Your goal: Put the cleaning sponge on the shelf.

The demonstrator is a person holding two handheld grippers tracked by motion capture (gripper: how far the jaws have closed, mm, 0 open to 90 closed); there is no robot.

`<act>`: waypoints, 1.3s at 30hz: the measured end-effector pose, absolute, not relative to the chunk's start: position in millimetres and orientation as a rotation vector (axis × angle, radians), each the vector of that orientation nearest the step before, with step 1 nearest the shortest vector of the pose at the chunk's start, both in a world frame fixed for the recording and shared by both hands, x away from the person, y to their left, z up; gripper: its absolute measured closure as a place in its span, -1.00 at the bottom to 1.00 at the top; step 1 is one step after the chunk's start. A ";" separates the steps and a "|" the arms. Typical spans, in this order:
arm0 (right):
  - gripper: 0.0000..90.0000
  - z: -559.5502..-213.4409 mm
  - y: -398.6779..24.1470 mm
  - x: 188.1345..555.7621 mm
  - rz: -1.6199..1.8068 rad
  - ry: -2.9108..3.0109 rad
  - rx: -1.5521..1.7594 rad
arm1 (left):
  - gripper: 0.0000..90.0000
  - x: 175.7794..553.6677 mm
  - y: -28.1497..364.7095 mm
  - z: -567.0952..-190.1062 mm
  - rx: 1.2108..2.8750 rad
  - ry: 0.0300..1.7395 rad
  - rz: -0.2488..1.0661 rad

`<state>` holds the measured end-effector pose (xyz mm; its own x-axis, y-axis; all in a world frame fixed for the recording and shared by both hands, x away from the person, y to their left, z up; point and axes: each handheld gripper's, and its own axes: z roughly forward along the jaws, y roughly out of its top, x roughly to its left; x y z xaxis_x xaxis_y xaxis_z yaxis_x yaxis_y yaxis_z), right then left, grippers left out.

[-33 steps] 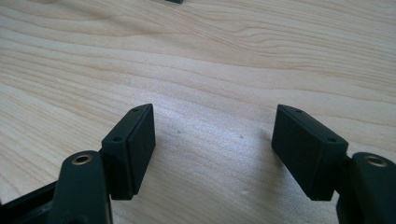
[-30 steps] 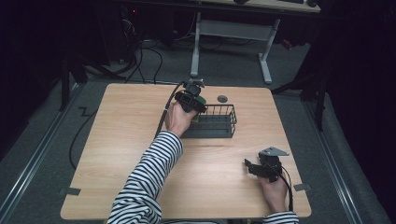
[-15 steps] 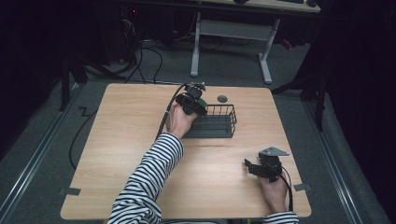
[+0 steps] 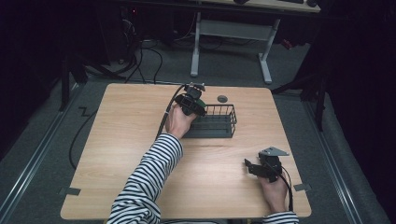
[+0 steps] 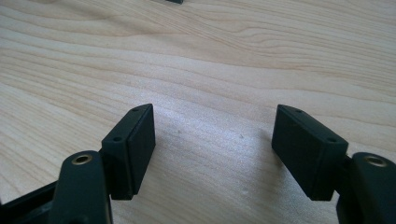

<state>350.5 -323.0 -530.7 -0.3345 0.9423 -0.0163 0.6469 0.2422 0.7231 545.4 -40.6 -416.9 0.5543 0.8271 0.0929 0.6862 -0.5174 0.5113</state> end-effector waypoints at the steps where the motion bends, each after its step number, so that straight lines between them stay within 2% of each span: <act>1: -0.33 -530.6 -323.0 350.4 0.871 2.069 1.451 | -0.42 545.0 -40.4 -417.8 2.377 1.226 0.458; 21: -0.33 -530.6 -322.9 350.5 0.871 2.069 1.451 | -0.31 535.9 -33.4 -414.5 2.407 1.195 0.377; 28: -0.33 -530.6 -322.9 350.5 0.871 2.068 1.452 | -0.34 540.3 -31.1 -416.4 2.379 1.224 0.348; 39: -0.33 -530.6 -322.9 350.5 0.871 2.068 1.451 | -0.52 539.1 -27.8 -419.6 2.376 1.216 0.359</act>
